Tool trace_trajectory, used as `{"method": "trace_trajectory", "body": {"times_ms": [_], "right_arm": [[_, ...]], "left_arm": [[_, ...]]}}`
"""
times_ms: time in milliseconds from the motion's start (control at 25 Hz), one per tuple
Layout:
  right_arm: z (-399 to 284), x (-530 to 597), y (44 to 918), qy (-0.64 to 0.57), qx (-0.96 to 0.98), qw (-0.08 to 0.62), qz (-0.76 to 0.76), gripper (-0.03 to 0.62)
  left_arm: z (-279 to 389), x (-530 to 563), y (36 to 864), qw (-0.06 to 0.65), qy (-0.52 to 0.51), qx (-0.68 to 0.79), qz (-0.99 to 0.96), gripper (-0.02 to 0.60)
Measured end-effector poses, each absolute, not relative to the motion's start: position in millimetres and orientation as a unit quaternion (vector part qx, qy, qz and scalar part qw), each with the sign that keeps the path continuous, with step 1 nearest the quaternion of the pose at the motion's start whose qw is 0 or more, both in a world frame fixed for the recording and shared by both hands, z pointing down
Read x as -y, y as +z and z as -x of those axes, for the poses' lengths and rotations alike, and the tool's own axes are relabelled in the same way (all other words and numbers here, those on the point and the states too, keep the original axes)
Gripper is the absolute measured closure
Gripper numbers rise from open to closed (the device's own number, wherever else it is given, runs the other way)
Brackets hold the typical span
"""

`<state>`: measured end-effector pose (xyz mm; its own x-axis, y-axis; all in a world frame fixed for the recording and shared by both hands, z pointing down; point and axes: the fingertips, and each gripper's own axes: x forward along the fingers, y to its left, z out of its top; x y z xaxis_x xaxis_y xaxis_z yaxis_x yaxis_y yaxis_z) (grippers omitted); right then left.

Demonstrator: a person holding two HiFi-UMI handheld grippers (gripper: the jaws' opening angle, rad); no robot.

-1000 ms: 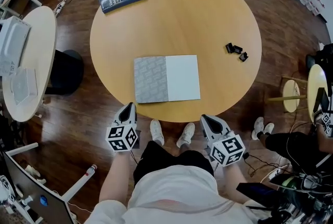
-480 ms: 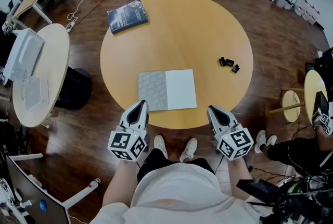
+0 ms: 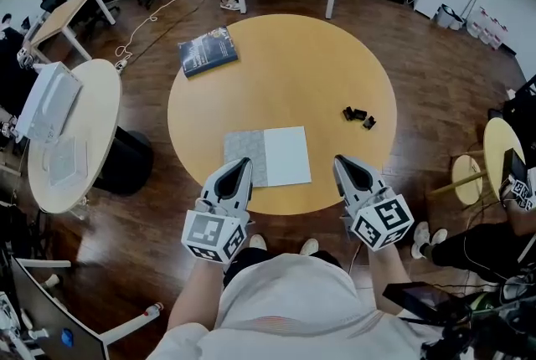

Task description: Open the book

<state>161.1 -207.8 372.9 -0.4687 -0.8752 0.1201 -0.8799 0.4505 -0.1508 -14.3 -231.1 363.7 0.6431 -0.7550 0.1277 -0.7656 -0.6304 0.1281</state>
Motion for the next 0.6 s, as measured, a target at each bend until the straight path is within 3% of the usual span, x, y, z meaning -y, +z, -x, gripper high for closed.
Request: {"method": "trace_trajectory", "body": {"times_ms": [600], "right_arm": [[-157,203,353,0.063,0.861,-0.003,-0.505,0.599]], "left_arm": [[15,224,354,0.08,0.01,0.427,-0.901,0.571]]}}
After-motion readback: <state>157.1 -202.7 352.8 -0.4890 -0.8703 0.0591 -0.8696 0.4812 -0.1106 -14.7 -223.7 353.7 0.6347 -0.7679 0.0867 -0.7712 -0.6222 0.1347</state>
